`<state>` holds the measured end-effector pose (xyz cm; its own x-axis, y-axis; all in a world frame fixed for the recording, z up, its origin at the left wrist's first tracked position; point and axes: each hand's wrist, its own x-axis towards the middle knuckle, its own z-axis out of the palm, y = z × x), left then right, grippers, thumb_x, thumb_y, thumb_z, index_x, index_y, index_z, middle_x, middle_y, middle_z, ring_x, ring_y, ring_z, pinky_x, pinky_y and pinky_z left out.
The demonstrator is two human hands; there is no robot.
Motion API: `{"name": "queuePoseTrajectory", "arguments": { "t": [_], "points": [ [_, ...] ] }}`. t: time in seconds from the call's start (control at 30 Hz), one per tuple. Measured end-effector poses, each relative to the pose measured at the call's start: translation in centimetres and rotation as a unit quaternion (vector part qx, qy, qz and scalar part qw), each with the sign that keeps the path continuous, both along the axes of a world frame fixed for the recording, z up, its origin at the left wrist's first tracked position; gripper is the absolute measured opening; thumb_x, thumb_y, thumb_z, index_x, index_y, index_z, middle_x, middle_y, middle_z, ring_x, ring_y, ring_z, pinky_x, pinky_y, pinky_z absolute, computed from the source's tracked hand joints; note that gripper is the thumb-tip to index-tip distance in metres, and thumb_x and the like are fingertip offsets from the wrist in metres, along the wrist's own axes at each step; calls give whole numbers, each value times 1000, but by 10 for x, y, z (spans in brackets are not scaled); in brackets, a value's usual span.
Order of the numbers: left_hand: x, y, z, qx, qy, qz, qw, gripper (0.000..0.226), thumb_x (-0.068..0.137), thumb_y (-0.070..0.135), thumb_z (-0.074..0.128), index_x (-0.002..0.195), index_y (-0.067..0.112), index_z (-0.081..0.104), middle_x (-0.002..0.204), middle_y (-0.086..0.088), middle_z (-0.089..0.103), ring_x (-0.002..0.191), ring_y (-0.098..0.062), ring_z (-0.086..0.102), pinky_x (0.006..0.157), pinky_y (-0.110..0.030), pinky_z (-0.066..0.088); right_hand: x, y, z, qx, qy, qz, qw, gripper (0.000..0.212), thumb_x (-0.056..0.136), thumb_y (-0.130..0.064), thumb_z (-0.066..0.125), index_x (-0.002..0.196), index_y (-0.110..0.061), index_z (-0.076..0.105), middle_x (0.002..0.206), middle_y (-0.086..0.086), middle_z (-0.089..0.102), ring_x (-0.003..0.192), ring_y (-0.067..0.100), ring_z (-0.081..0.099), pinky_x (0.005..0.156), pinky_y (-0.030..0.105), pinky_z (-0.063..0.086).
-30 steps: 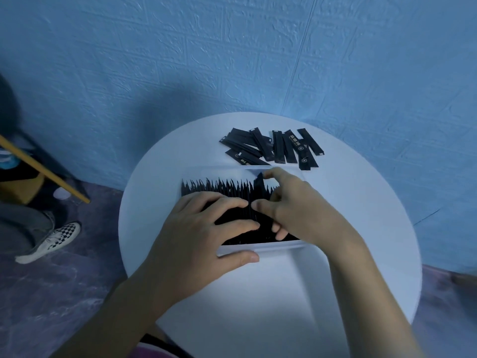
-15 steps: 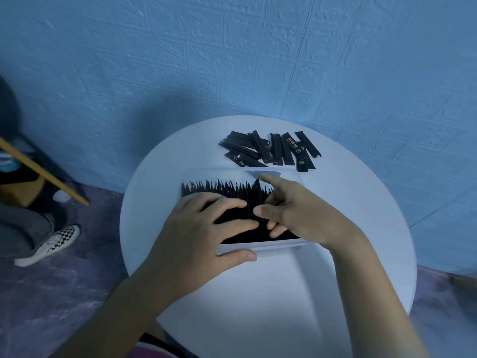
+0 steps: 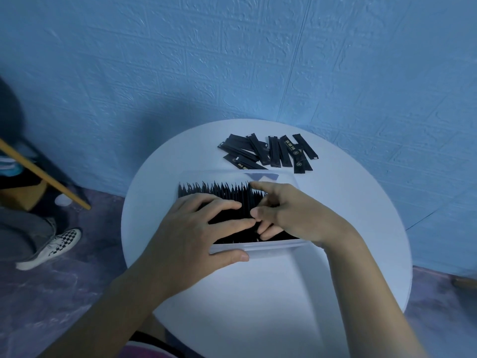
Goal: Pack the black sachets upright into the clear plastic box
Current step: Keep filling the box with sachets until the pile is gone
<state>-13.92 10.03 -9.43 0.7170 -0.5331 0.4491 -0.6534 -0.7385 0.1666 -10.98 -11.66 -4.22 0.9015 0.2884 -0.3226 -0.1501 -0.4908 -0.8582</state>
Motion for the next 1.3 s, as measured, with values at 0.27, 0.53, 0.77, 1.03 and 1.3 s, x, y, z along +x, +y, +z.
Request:
{"name": "queuePoseTrajectory", "arguments": {
  "t": [0.27, 0.53, 0.77, 1.03, 1.3],
  "points": [
    [0, -1, 3, 26, 13, -3, 1000, 51, 86, 68, 53, 128, 41, 63, 133, 14, 58, 116, -20, 53, 98, -44, 45, 1, 0, 0, -37, -18, -22, 999, 55, 96, -11, 65, 148, -12, 45, 94, 6, 70, 83, 23, 75, 89, 39, 60],
    [-1, -5, 1, 40, 3, 14, 999, 55, 84, 71, 53, 130, 43, 62, 131, 13, 57, 117, -22, 52, 99, -43, 42, 3, -3, -3, -20, -15, -21, 999, 48, 99, -4, 57, 146, -11, 47, 91, 4, 67, 77, 20, 74, 90, 38, 59],
    [-3, 4, 2, 48, 8, 24, 999, 49, 85, 70, 52, 125, 43, 63, 131, 14, 56, 117, -21, 52, 100, -44, 42, 16, -3, 5, 15, -34, -49, 998, 40, 100, -6, 58, 139, -3, 52, 87, 8, 65, 70, 16, 68, 69, 26, 61],
    [-2, 20, 2, 43, 11, 30, 999, 46, 85, 67, 54, 124, 44, 65, 130, 15, 56, 116, -19, 53, 99, -41, 42, 79, -46, -1, -4, -181, -189, 965, 12, 96, -10, 63, 101, -11, 74, 77, 2, 67, 59, 7, 61, 55, 23, 51],
    [-1, 26, 1, 28, 22, 29, 999, 47, 84, 70, 56, 124, 46, 64, 133, 18, 55, 119, -17, 52, 102, -39, 38, 127, -29, -51, -132, -188, -105, 968, 16, 82, -33, 81, 97, -28, 77, 89, -4, 73, 83, 13, 64, 81, 28, 49]
  ]
}}
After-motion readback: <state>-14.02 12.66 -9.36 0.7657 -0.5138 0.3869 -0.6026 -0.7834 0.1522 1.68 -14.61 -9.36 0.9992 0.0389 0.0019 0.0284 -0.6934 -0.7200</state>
